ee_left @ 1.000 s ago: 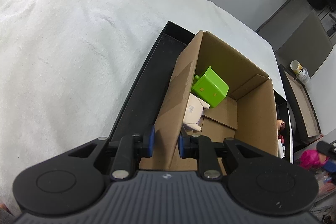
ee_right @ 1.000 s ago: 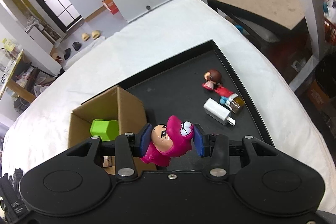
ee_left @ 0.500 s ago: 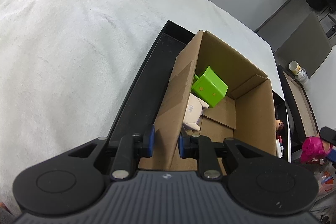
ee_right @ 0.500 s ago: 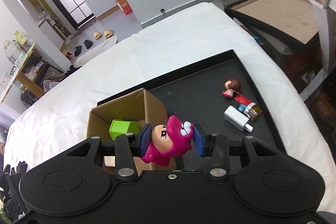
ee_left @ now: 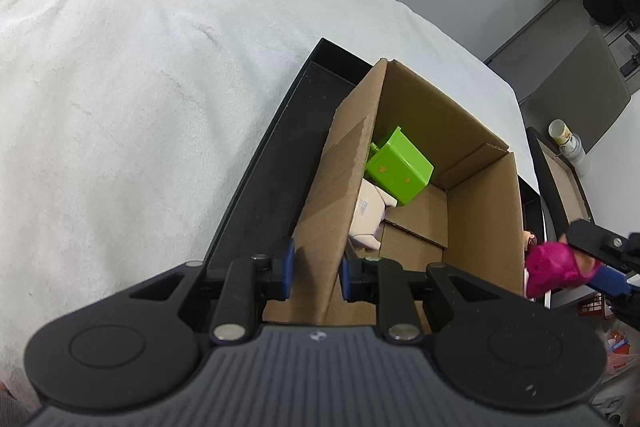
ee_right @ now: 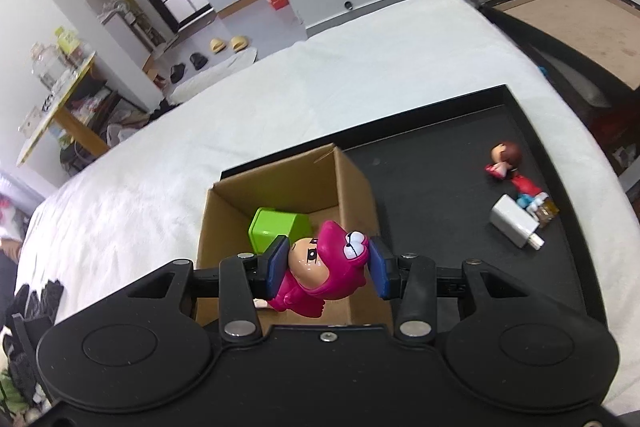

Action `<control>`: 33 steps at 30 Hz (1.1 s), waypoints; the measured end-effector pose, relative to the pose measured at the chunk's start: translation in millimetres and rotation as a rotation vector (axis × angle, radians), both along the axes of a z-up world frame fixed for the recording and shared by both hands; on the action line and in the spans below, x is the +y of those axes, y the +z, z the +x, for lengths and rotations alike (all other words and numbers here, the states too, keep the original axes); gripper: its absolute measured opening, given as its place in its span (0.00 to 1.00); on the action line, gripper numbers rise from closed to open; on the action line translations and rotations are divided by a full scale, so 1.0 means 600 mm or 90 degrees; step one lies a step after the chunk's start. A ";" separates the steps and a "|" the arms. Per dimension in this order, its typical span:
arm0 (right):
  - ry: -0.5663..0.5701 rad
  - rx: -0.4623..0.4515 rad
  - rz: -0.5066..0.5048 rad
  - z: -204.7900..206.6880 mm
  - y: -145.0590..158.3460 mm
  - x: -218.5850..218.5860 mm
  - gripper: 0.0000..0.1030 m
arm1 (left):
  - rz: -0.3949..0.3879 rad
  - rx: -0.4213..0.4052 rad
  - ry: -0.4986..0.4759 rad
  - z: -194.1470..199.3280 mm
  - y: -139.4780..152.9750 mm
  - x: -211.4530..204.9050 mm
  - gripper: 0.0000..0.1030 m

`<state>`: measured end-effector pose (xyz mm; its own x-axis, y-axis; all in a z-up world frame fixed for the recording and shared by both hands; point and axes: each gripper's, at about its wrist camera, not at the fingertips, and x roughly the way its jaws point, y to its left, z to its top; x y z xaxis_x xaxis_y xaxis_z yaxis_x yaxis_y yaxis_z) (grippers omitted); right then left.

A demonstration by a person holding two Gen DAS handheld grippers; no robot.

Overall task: Organize rigid objects
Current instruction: 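Hold the box wall with the left tool while the right tool drops the pink figure inside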

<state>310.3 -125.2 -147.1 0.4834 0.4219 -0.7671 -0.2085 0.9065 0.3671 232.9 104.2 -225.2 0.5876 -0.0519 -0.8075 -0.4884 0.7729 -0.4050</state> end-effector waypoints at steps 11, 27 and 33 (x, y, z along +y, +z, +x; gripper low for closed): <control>0.052 -0.020 -0.072 0.019 -0.018 0.082 0.41 | -0.029 -0.005 -0.001 -0.001 -0.002 0.013 0.22; 0.061 -0.095 -0.178 0.024 -0.011 0.136 0.63 | -0.050 -0.018 -0.013 -0.001 -0.007 0.024 0.24; 0.037 -0.071 -0.160 0.017 -0.004 0.114 0.63 | -0.054 -0.017 -0.013 0.000 -0.005 0.026 0.24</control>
<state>320.3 -56.9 -149.6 0.5510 0.2555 -0.7944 -0.2899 0.9513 0.1049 232.8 119.9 -228.4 0.6070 -0.1316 -0.7838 -0.4609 0.7451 -0.4821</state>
